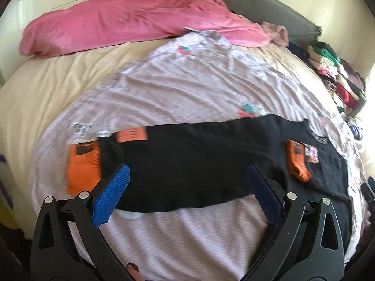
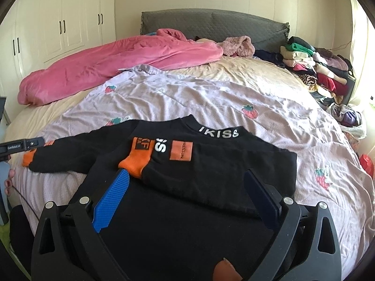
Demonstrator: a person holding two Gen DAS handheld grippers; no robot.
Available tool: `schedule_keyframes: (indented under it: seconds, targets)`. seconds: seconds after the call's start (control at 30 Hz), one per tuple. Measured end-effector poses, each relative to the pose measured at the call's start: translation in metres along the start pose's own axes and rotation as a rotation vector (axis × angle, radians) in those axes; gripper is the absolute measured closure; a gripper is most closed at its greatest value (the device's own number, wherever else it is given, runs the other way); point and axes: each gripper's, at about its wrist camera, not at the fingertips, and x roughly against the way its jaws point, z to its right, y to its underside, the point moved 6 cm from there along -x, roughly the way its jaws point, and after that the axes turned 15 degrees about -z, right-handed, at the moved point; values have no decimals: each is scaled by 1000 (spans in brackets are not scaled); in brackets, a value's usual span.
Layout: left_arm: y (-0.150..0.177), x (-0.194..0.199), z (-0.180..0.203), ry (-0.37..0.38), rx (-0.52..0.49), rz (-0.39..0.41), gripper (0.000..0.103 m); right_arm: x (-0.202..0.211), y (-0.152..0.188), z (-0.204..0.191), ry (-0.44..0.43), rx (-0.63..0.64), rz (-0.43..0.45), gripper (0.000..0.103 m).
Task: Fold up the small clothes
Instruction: 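Move the left tool to the orange cuff of the other sleeve, then close the left gripper on the orange cuff and lift it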
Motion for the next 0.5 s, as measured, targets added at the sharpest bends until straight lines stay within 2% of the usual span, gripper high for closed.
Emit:
schedule_keyframes:
  seconds: [0.27,0.5]
  targets:
    - [3,0,-48,-43,83,-3,10,-14,-16,8,-11,17,-11,5]
    - [8,-3,-80,-59,146,-15,10,-28,-29,10,-83,17,-42,5]
